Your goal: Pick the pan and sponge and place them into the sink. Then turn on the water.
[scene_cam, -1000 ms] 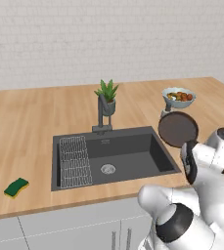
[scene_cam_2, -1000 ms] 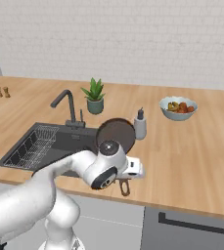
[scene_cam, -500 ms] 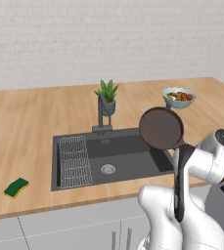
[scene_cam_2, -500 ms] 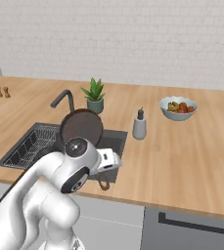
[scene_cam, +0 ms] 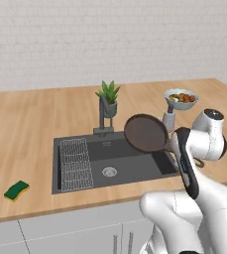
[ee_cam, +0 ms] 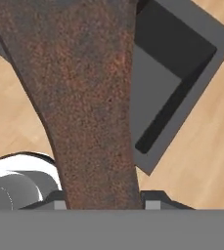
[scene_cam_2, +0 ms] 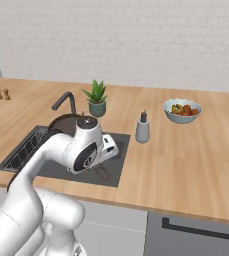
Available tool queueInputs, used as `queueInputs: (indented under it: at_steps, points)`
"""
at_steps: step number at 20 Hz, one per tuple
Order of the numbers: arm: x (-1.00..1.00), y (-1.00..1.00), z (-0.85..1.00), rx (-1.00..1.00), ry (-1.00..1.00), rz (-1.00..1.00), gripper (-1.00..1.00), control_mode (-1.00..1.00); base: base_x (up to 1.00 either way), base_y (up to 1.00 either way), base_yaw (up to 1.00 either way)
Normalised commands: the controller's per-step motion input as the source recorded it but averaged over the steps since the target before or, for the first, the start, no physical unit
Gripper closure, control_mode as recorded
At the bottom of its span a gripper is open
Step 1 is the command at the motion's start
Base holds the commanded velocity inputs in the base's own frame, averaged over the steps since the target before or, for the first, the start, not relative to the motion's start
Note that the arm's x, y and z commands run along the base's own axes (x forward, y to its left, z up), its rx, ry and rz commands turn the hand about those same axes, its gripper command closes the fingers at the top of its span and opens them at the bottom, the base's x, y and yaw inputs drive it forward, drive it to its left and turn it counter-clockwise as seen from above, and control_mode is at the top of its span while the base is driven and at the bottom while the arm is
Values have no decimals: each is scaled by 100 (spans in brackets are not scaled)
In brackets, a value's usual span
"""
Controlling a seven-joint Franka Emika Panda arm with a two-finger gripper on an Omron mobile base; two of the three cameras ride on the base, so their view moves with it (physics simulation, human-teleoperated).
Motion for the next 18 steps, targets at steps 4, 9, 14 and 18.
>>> queueInputs:
  at_steps: [4, 9, 14, 18]
  points:
    - [37, 0, 0, 0, 44, 23, 100, -100, 0, 0, 0]
    - [79, 3, -16, 3, 13, 22, 100, -100, 0, 0, 0]
    - [97, 16, -41, 1, 5, 17, 100, -100, 0, 0, 0]
    - [96, 30, -75, -7, 0, 13, 100, -100, 0, 0, 0]
